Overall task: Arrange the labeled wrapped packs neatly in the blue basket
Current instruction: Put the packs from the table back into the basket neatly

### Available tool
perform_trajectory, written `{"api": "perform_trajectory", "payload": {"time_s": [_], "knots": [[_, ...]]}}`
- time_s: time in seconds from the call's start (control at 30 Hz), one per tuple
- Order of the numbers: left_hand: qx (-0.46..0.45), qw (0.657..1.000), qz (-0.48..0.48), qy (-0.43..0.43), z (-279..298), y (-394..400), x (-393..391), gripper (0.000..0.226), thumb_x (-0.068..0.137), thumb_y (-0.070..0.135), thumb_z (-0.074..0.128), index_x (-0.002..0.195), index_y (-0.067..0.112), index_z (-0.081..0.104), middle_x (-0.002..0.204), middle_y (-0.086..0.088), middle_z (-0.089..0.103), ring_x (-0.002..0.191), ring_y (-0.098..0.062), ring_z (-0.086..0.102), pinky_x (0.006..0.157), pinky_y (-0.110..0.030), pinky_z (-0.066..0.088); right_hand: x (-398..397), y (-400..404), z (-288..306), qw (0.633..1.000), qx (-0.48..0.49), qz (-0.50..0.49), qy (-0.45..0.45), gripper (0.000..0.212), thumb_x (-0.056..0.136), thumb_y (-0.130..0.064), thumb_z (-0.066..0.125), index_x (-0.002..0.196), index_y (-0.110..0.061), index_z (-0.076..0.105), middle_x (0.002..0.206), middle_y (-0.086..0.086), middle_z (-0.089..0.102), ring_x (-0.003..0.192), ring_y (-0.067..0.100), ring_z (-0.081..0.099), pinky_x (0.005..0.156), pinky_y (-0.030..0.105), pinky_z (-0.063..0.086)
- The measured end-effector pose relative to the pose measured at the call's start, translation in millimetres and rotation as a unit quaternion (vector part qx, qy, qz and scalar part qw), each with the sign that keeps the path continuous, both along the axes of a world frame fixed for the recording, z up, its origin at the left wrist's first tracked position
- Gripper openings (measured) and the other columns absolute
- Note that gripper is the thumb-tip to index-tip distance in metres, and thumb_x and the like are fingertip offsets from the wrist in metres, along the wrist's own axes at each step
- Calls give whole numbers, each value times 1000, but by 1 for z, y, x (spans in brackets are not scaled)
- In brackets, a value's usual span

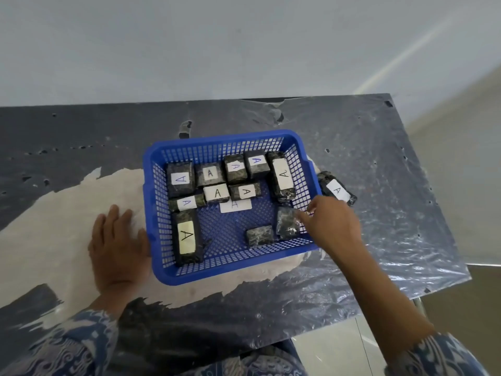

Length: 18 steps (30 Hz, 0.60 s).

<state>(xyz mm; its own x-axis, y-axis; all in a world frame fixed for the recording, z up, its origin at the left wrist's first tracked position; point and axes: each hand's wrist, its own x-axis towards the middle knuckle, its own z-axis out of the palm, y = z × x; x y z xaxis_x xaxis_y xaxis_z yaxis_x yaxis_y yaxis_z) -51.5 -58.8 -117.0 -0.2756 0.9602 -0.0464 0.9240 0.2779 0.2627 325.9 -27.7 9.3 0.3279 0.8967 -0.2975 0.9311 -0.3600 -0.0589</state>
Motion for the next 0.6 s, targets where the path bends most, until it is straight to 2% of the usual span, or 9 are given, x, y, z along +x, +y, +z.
{"api": "perform_trajectory", "payload": {"time_s": [0.07, 0.13, 0.2, 0.27, 0.3, 0.43, 0.53, 0.6], "knots": [[-1, 1000, -3, 3, -2, 1, 1, 53, 98, 32, 54, 144, 7, 43, 157, -18, 37, 148, -38, 28, 117, -57, 27, 26, 7, 6, 991, 103, -72, 50, 27, 90, -51, 59, 81, -26, 63, 76, 1, 71, 66, 23, 64, 61, 31, 46], [-2, 1000, -5, 4, -4, 1, 0, 55, 96, 26, 60, 144, 6, 43, 157, -19, 37, 148, -39, 28, 117, -57, 27, 55, 18, 3, 979, 152, -129, 53, 23, 90, -48, 57, 89, -27, 66, 84, 3, 74, 77, 28, 68, 69, 36, 53], [-2, 1000, -6, 0, -4, 1, 0, 54, 96, 23, 60, 144, 5, 44, 157, -20, 37, 148, -40, 27, 117, -58, 27, 79, 27, -12, 987, 93, -128, 37, 25, 92, -39, 61, 114, -27, 65, 112, 6, 72, 101, 33, 66, 86, 43, 53], [-4, 1000, -2, -11, -2, 1, 2, 53, 96, 21, 60, 144, 5, 44, 157, -19, 36, 148, -40, 27, 116, -59, 26, 91, 31, -30, 995, -8, -92, 35, 50, 89, -34, 69, 136, -23, 54, 135, 11, 60, 121, 38, 56, 98, 49, 47], [-10, 1000, 3, -16, 0, 2, 4, 54, 96, 22, 60, 145, 6, 44, 158, -18, 35, 148, -39, 26, 117, -58, 25, 96, 32, -38, 996, -32, -79, 40, 59, 86, -33, 73, 139, -22, 50, 137, 12, 57, 123, 39, 53, 100, 51, 46], [-16, 999, 16, -23, 7, 4, 8, 52, 99, 29, 52, 146, 7, 45, 160, -15, 35, 150, -35, 25, 118, -56, 26, 101, 36, -48, 996, 8, -81, 49, 61, 78, -30, 77, 134, -22, 54, 126, 16, 62, 113, 41, 57, 93, 51, 49], [-6, 999, 14, -32, 12, 4, 9, 64, 93, 43, 33, 145, 7, 47, 158, -14, 37, 149, -35, 27, 117, -55, 28, 93, 32, -29, 979, 145, -134, 43, 59, 77, -28, 74, 131, -13, 54, 119, 20, 61, 106, 42, 59, 87, 49, 49], [-3, 999, 15, -32, 13, 3, 10, 69, 91, 46, 26, 145, 8, 48, 158, -13, 38, 149, -34, 28, 116, -55, 29, 76, 25, -6, 947, 242, -184, 101, 61, 72, -34, 75, 124, -14, 48, 109, 8, 61, 95, 32, 61, 75, 40, 46]]}}
